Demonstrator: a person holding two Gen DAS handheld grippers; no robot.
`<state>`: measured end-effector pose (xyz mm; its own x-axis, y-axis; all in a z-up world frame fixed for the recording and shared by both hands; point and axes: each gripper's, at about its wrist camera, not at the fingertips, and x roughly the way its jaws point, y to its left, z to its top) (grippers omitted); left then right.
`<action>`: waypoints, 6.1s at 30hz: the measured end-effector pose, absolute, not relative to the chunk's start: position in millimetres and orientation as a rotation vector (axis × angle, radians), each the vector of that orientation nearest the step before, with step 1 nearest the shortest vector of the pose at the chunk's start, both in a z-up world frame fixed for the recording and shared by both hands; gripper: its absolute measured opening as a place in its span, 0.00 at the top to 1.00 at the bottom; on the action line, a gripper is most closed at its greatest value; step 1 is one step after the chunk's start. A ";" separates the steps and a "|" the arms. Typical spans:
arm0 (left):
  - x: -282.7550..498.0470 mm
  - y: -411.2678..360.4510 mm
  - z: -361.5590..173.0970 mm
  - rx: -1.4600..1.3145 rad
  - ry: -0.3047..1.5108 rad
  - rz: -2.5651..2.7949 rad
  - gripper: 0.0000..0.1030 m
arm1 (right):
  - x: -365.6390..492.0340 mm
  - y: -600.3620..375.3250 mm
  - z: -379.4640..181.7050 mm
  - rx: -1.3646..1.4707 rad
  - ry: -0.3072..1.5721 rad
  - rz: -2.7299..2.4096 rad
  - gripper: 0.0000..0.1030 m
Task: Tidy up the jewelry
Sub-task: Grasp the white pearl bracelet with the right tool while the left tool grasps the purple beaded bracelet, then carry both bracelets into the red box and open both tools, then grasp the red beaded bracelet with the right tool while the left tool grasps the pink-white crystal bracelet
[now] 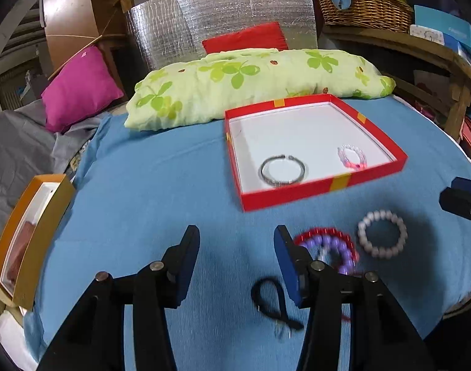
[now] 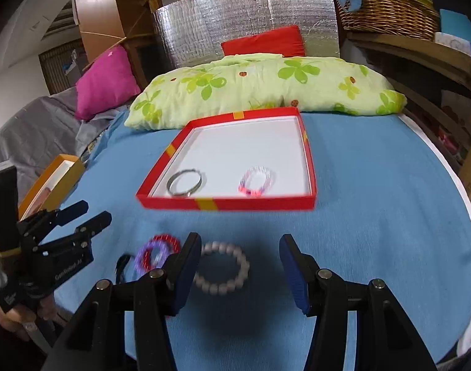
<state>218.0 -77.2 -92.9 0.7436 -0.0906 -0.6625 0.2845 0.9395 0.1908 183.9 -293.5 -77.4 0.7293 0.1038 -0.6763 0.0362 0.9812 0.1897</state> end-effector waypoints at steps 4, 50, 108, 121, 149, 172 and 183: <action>202.0 -68.1 -97.4 0.284 0.713 -0.206 0.50 | 158.9 -287.7 -82.7 0.182 0.762 0.042 0.45; 259.4 -95.2 -141.6 0.106 1.017 -0.507 0.72 | 241.2 -280.1 -144.2 0.206 0.972 -0.044 0.85; 331.4 -104.7 -56.8 0.027 0.763 -0.508 0.90 | 277.2 -295.0 -53.9 0.362 0.607 0.083 0.90; 419.2 -137.5 -95.0 -0.010 0.864 -0.487 0.90 | 379.6 -301.9 -92.1 0.498 0.692 0.096 0.89; 347.8 -54.4 -87.3 0.116 0.849 -0.210 0.47 | 300.9 -319.6 -60.0 0.417 0.646 0.046 0.44; 242.0 6.6 -119.6 0.127 0.898 -0.196 0.45 | 198.9 -268.2 -110.9 0.233 0.868 0.143 0.44; 247.5 -11.3 -119.0 0.126 0.916 -0.249 0.45 | 234.8 -238.4 -127.5 0.279 0.938 0.215 0.59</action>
<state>247.5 -11.3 -119.0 0.5828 -0.1590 -0.7969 0.2657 0.9640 0.0020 234.8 -238.4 -127.5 0.5745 0.3010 -0.7612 -0.0602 0.9429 0.3275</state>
